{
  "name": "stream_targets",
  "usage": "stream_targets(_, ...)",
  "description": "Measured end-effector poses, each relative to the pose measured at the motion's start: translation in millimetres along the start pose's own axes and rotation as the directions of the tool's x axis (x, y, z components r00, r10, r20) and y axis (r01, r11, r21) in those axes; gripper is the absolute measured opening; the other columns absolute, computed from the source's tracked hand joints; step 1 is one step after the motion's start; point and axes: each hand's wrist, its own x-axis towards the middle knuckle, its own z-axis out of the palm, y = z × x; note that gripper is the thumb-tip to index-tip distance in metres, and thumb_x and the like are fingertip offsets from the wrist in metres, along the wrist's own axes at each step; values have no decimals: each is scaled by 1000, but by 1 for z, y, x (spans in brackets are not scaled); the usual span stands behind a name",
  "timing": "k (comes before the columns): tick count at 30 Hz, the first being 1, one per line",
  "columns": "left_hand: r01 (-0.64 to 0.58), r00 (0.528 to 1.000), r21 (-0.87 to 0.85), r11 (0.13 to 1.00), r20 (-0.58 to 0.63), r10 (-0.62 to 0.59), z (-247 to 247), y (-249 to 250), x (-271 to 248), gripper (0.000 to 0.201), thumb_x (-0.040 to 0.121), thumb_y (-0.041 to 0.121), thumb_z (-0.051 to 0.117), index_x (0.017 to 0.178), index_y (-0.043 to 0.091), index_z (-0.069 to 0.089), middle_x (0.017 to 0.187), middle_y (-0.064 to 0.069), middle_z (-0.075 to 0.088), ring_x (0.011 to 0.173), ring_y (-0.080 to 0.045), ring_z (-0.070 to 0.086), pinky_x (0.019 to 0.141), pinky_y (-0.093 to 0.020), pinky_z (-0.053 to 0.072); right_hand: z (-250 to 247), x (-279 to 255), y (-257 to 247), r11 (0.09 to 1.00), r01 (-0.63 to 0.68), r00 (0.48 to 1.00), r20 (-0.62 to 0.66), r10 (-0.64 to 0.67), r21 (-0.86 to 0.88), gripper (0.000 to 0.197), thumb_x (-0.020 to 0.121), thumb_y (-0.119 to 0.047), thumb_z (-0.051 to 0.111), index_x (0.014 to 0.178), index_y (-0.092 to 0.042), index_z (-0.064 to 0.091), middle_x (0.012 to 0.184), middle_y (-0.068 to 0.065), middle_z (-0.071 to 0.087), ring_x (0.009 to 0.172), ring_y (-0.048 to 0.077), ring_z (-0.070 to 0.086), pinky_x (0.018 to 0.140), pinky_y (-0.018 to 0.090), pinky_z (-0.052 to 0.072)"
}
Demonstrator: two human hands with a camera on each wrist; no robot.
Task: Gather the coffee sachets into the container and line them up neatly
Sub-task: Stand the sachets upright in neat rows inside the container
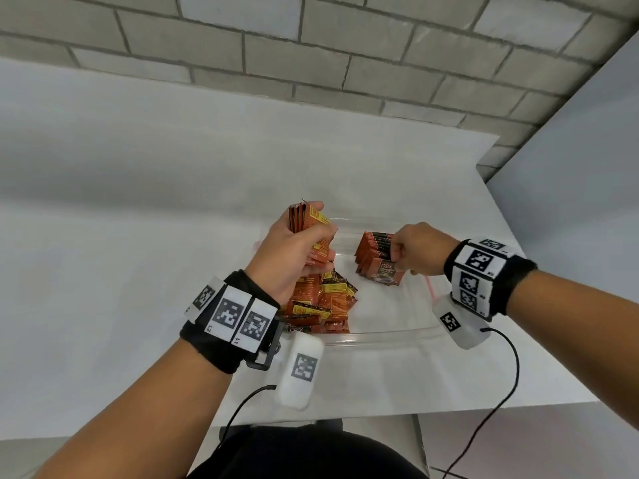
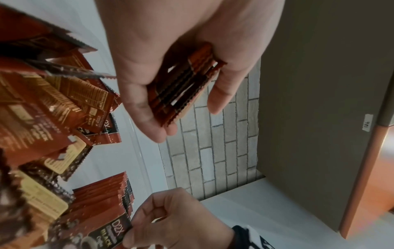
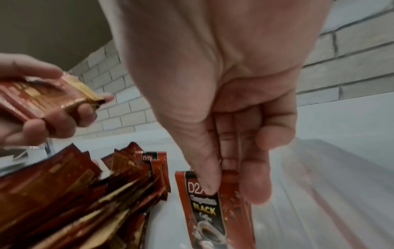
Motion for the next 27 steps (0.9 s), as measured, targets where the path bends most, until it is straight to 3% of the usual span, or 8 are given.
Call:
stream_targets(3,10,1000,-17,1000,-1,-10,-4,0,-2,33,88,10,63,118,22,55,89,-7,59,72,-21,61,68,-35,57,3,4,-4,994,-24,1000,16,25,-103,6,83,-8,66,87,-11,65,89,8,68,69,20,62,60,25,49)
stream_targets(7,14,1000,-29,999,-6,-14,-9,0,-4,34,88,11,63,120,20,56,86,-6,62,72,-22,62,70,-36,57,8,9,-6,977,-14,1000,-2,14,-213,9,83,-14,65,79,-16,58,88,6,63,79,22,60,57,24,42)
stream_targets(11,14,1000,-34,999,-9,-14,-11,0,-5,34,89,11,62,121,20,56,86,-4,63,71,-21,62,69,-36,57,12,11,-10,951,-25,1000,-7,24,-308,9,84,-16,63,90,-9,62,93,10,64,84,26,64,65,29,48)
stream_targets(21,28,1000,-32,999,7,-28,-11,-1,-2,33,89,12,62,120,21,57,88,-4,62,72,-20,63,68,-33,57,10,14,-10,937,-3,1000,-25,-6,-350,13,86,-17,60,94,-8,62,92,9,61,81,26,62,63,28,45)
stream_targets(27,26,1000,-37,999,18,-25,-9,-2,2,33,89,12,61,121,21,56,89,-5,61,72,-20,63,67,-33,57,9,15,-8,943,21,999,-38,-35,-332,7,84,-17,63,85,-13,58,86,7,58,74,24,56,55,24,39)
